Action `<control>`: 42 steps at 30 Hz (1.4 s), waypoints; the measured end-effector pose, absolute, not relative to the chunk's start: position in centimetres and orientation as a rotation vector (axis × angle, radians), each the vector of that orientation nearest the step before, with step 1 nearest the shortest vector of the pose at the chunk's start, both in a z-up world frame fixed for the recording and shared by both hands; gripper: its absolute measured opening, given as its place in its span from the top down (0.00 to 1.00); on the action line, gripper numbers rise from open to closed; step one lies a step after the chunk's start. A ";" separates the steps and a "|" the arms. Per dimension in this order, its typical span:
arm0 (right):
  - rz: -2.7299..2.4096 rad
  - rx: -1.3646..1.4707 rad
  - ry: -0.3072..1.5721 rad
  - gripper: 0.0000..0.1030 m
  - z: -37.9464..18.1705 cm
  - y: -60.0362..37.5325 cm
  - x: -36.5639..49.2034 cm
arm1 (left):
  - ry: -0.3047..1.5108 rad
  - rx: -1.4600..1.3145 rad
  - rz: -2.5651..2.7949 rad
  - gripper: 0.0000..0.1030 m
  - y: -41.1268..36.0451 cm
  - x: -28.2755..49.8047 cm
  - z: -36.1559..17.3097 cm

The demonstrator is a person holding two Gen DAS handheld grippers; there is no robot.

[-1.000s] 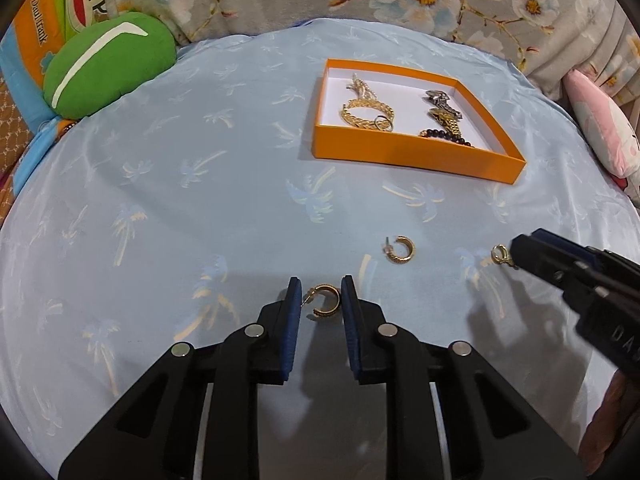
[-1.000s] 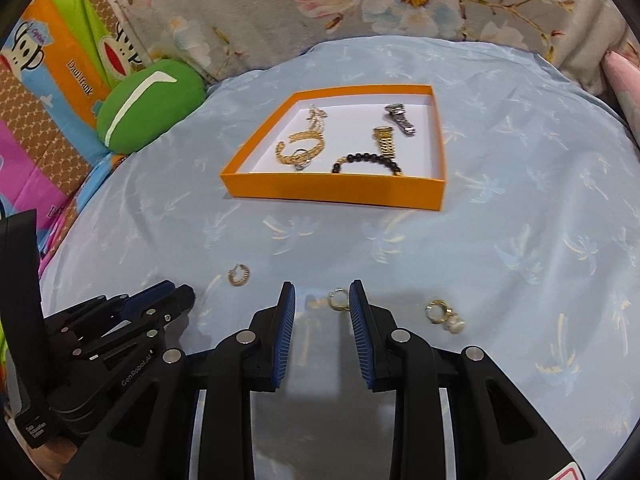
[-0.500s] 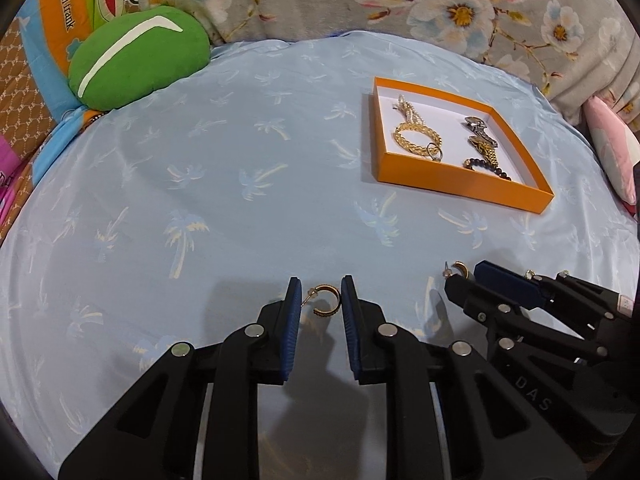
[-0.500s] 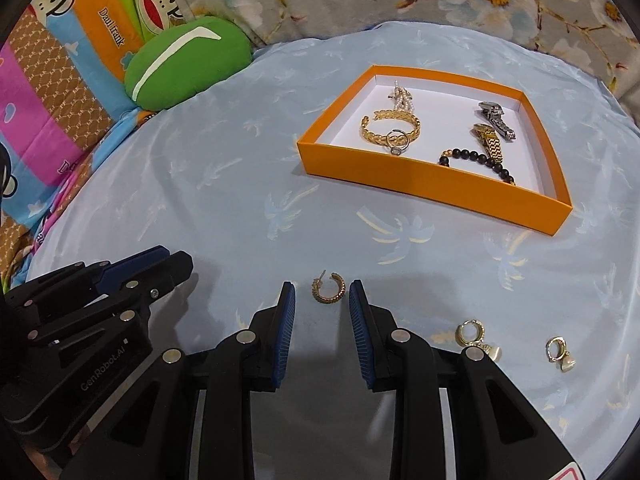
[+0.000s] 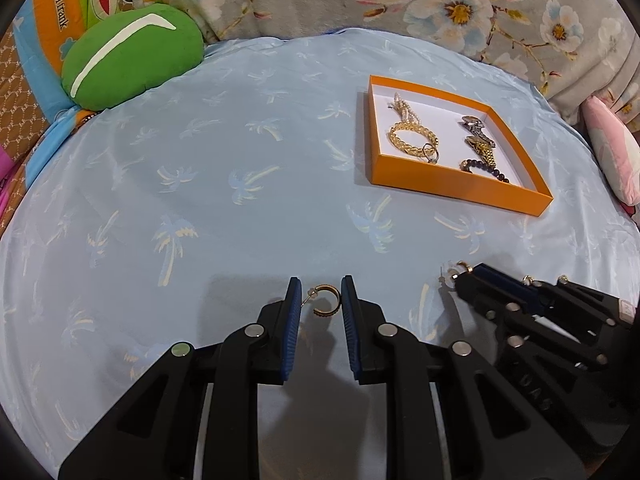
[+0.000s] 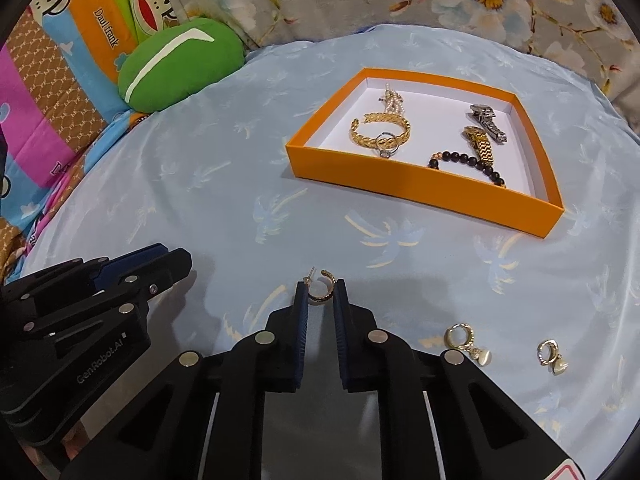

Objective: Organize jewelry
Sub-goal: 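Lower both hoop earrings into the orange box and open both tools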

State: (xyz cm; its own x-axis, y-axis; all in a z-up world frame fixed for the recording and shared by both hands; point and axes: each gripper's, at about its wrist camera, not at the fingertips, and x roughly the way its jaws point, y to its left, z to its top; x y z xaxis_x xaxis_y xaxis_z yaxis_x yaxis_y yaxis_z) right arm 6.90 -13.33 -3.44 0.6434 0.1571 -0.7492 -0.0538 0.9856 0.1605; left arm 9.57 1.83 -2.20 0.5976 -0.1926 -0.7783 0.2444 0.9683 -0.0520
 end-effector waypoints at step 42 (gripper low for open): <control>-0.029 0.242 0.809 0.97 -0.9 -27.1 25.0 | 0.859 0.121 -0.308 0.60 -13.2 28.4 -1.4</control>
State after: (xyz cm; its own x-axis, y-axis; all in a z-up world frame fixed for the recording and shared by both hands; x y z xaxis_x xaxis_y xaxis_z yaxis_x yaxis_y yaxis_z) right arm 25.03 -27.05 -0.87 0.6912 0.0666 -0.7196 0.1179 0.9720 0.2032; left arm 28.44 -13.17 -1.44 0.6123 -0.2183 -0.7599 0.3148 0.9490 -0.0190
